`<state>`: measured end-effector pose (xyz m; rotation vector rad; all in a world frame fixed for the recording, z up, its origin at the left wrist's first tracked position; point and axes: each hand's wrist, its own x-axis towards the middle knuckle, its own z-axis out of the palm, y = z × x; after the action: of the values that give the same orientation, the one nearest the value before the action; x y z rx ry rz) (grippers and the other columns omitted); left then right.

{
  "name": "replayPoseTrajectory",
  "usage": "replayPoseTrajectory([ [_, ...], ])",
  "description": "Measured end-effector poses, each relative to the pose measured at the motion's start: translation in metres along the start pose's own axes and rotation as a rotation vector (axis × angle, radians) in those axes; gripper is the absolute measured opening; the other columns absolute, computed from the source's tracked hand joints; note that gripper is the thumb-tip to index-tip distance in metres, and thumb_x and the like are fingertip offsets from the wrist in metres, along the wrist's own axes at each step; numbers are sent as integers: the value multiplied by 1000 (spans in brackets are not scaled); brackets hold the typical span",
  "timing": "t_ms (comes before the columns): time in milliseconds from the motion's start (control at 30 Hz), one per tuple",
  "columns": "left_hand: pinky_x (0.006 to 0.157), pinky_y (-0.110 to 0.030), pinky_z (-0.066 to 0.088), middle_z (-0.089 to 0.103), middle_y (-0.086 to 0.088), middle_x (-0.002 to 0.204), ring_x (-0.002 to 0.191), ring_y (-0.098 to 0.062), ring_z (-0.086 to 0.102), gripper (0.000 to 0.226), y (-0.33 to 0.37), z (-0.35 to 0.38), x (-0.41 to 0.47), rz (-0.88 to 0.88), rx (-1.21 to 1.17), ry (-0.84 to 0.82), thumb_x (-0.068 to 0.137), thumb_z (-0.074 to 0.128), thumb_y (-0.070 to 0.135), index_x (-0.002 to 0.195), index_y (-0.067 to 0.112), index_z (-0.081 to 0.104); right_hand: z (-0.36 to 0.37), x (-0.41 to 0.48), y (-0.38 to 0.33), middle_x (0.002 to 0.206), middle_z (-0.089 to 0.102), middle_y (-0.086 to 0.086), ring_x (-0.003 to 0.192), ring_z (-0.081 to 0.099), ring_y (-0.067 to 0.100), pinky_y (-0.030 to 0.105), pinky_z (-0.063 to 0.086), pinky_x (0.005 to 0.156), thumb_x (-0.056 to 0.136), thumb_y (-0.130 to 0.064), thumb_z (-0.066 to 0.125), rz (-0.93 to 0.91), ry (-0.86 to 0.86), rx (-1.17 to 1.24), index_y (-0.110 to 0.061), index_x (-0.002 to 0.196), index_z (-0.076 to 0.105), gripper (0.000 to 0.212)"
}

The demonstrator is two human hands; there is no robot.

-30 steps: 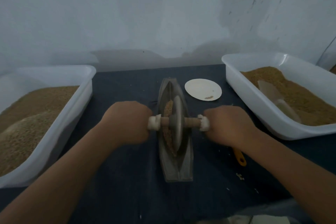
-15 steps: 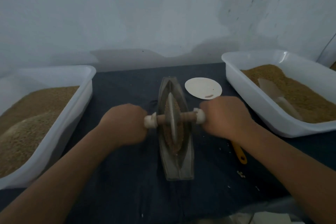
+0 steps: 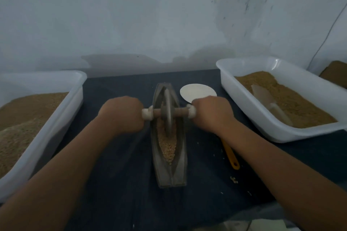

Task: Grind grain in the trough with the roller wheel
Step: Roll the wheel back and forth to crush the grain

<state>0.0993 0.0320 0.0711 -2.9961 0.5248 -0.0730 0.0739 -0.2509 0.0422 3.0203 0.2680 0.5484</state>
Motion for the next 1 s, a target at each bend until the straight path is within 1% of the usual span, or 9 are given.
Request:
replayPoseTrajectory([
  [167, 49, -24, 35, 55, 10, 58, 54, -6, 53, 23, -6, 15, -40, 100, 12, 10, 73, 60, 47, 60, 28, 53, -11, -49, 7, 52, 42, -13, 47, 37, 0, 24, 23, 44, 76, -61, 42, -107, -36, 6, -36, 62, 38, 29],
  [300, 61, -32, 47, 60, 8, 70, 66, -19, 61, 25, 0, 11, -8, -30, -24, 9, 76, 58, 47, 68, 24, 58, -2, -6, 1, 61, 52, -9, 54, 50, 11, 32, 46, 53, 96, -52, 50, -13, -20, -44, -31, 68, 49, 35],
  [333, 64, -34, 49, 61, 6, 73, 69, -22, 63, 25, 1, 9, 3, -75, -36, 17, 77, 58, 47, 70, 23, 59, 0, 10, -1, 62, 54, -7, 55, 50, 12, 32, 46, 54, 97, -48, 53, 12, -16, -45, -29, 68, 50, 36],
  [433, 69, -36, 53, 65, 2, 80, 73, -23, 64, 21, -1, 8, 19, -143, -119, -11, 78, 62, 43, 76, 22, 63, -6, 35, -8, 55, 43, -7, 49, 37, 9, 25, 27, 49, 88, -33, 67, 10, 67, -61, -26, 59, 43, 38],
  [567, 61, -30, 49, 65, 7, 73, 67, -14, 62, 19, -7, 13, -10, -61, -175, -102, 77, 64, 42, 70, 24, 64, -15, 7, -4, 64, 53, -6, 58, 54, 17, 33, 45, 55, 89, -39, 65, -55, -35, -44, -24, 72, 60, 24],
  [667, 49, -24, 35, 59, 10, 59, 56, -3, 55, 22, -11, 21, -47, 56, -159, -90, 67, 58, 48, 62, 27, 60, -25, -40, 1, 49, 39, -13, 43, 39, 2, 25, 33, 41, 77, -56, 54, -185, 6, 4, -35, 58, 41, 30],
  [733, 48, -23, 33, 56, 12, 58, 54, -1, 52, 22, -12, 26, -56, 67, -148, -72, 70, 58, 49, 62, 29, 57, -24, -51, 5, 45, 33, -15, 39, 33, -1, 22, 33, 36, 70, -60, 48, -216, 45, -16, -38, 57, 33, 29],
  [867, 58, -29, 45, 56, 9, 66, 61, -16, 57, 26, -3, 13, -18, -1, -73, -27, 74, 59, 46, 64, 23, 56, -6, -6, 3, 63, 53, -9, 57, 53, 10, 32, 48, 55, 95, -56, 49, -46, -83, -21, -31, 68, 50, 37],
  [1000, 73, -38, 56, 58, 3, 73, 75, -28, 63, 24, 1, -13, 25, -81, -54, -43, 81, 63, 41, 70, 21, 56, 4, 27, -1, 64, 54, -5, 65, 61, 21, 35, 49, 61, 99, -45, 50, 45, -2, 33, -26, 67, 49, 37],
])
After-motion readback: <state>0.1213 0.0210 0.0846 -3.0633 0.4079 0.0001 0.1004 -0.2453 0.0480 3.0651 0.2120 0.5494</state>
